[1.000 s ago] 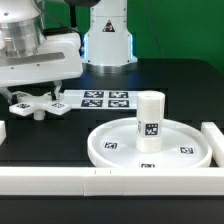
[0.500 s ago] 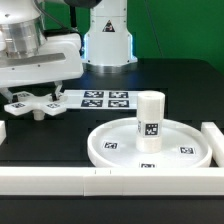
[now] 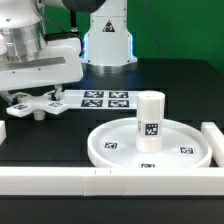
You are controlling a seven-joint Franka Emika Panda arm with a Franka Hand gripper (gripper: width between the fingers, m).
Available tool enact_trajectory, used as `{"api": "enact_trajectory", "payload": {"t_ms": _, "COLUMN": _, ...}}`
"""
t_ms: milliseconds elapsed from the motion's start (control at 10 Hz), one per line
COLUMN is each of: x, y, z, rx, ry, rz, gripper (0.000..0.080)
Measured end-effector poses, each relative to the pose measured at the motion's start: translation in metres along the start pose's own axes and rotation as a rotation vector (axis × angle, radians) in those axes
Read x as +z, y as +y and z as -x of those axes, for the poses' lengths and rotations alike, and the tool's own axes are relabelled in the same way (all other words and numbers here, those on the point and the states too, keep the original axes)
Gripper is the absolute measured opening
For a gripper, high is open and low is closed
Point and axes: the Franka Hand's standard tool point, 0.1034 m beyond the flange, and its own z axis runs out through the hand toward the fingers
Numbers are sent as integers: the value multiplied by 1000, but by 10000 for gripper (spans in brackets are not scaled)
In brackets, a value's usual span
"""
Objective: Assemble round table
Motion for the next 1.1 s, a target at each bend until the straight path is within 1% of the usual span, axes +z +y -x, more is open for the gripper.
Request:
{"api": "enact_trajectory", "payload": {"t_ms": 300, "x": 1, "y": 0, "z": 1, "rx": 0, "ry": -3, "rz": 0, "gripper": 649}}
{"api": "enact_trajectory", "payload": {"t_ms": 400, "x": 1, "y": 0, "z": 1, "rx": 0, "ry": -3, "rz": -1, "gripper": 563}}
{"api": "enact_trajectory", "payload": {"t_ms": 500, "x": 1, "y": 0, "z": 0, "rx": 0, "ry": -2, "rz": 0, "gripper": 452}}
{"api": "enact_trajectory", "payload": {"t_ms": 800, "x": 1, "y": 0, "z": 0, "rx": 0, "ry": -1, "rz": 1, "gripper": 452}}
{"api": "enact_trajectory", "payload": {"t_ms": 900, "x": -1, "y": -4, "z": -2, "rx": 23, "ry": -4, "rz": -6, "gripper": 452}}
{"api": "enact_trajectory", "payload": {"t_ms": 1000, "x": -10, "y": -19, "z": -10, "rx": 68, "ry": -7, "rz": -22, "gripper": 452}}
{"api": "enact_trajectory", "payload": {"t_ms": 1100, "x": -25, "y": -39, "z": -22, "rx": 110, "ry": 1, "rz": -35, "gripper": 452}}
